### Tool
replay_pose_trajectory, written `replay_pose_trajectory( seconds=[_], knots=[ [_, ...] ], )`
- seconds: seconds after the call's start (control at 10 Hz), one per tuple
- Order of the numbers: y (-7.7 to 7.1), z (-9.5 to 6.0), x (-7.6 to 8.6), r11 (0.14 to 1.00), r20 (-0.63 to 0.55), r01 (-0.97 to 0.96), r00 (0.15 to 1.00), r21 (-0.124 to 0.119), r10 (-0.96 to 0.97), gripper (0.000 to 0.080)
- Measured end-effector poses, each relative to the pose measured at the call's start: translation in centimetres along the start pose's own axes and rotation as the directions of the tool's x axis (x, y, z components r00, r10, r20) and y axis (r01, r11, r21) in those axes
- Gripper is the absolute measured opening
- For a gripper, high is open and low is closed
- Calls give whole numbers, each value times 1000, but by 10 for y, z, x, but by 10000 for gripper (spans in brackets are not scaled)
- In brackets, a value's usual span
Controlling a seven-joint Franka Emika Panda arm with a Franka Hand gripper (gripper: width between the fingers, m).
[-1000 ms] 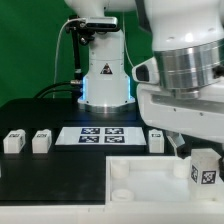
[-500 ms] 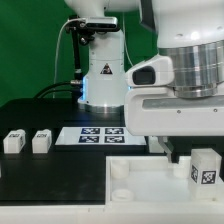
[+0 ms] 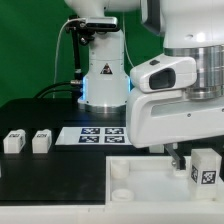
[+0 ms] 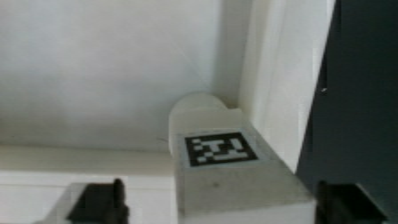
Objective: Assemble one leg
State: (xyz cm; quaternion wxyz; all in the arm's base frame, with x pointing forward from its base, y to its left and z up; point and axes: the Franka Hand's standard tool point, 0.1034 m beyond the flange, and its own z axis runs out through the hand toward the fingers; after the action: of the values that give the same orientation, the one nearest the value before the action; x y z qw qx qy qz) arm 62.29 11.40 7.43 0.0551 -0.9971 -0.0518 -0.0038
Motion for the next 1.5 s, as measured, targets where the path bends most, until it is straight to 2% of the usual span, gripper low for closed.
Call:
replay_pose_trajectory(
  seconds=[0.1, 0.2, 0.4, 0.5, 0.7, 0.8, 0.9, 1.0, 1.1, 1.2, 1.4, 1.5],
  knots=[
    [0, 0, 0, 1000, 0, -14, 1000, 1, 14, 387],
    [0, 0, 0, 985, 0, -170, 985, 5, 170, 294],
    [1, 0, 0, 916, 2, -401, 916, 8, 401, 294],
    [1, 0, 1, 847, 0, -532, 847, 9, 532, 294],
    [2, -1, 1, 620, 29, -783, 621, 37, 783, 294],
    [1, 0, 1, 464, 47, -885, 466, 42, 884, 294],
    [1, 1, 1, 326, 74, -944, 328, 46, 942, 294],
    [-1, 1, 1, 242, 79, -969, 245, 42, 966, 294],
    [-4, 1, 2, 68, 93, -997, 71, 36, 993, 294],
    [-5, 2, 2, 0, 94, -1000, 3, 31, 996, 294],
    [-5, 2, 2, 5, 91, -999, 8, 34, 996, 294],
    [-6, 3, 2, 17, 91, -999, 20, 35, 996, 350]
  ],
)
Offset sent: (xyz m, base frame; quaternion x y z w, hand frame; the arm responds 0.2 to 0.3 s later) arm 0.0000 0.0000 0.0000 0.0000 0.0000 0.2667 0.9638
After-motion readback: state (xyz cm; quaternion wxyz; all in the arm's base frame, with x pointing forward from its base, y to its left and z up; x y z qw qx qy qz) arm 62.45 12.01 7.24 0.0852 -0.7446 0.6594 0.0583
